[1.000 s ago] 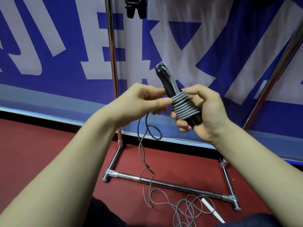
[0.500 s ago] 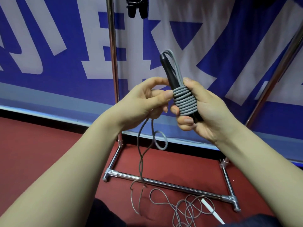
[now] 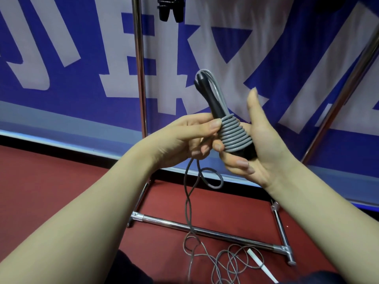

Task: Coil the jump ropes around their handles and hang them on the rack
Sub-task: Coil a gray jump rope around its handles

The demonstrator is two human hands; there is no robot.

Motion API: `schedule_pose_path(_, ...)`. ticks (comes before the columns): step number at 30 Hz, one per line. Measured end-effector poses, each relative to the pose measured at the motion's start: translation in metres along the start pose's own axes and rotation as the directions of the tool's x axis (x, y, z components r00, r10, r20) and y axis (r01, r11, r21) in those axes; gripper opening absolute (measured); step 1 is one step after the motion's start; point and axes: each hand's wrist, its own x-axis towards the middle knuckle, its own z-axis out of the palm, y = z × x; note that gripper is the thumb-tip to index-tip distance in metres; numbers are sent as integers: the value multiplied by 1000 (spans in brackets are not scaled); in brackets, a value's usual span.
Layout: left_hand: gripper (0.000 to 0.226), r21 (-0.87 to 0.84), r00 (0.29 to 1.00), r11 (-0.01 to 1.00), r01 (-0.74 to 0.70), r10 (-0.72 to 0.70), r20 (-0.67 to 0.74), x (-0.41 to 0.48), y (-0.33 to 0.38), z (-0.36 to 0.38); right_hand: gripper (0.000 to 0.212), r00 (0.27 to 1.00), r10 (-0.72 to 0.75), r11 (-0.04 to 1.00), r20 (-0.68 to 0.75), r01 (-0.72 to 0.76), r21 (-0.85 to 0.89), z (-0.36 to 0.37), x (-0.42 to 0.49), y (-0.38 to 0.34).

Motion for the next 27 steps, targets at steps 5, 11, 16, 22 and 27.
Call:
schedule_pose_path(5, 27, 133, 991, 991, -4, 21, -130, 1, 2, 0, 82, 981, 28, 997, -194, -42, -67, -3, 8, 0)
schedule_pose_path(11, 23, 205, 965, 979, 13, 41, -259, 0, 5, 1, 21, 847, -358, 867, -394, 144, -478, -6, 15, 0)
schedule_pose_path(16, 32, 279, 931, 959, 48, 58, -362, 1, 8, 5, 73, 936, -346, 518, -68, 130, -845, -9, 8, 7)
schedule_pose_path(22, 27, 436, 924, 887, 149, 33, -382, 1, 4, 12, 41, 928, -362, 219, -89, -9, -976, -17, 14, 16)
schedule_pose_path(27, 39, 468, 902, 866, 173, 52, -429, 5, 3, 16, 34, 855, -475, 480, -211, 51, -876, -12, 20, 22)
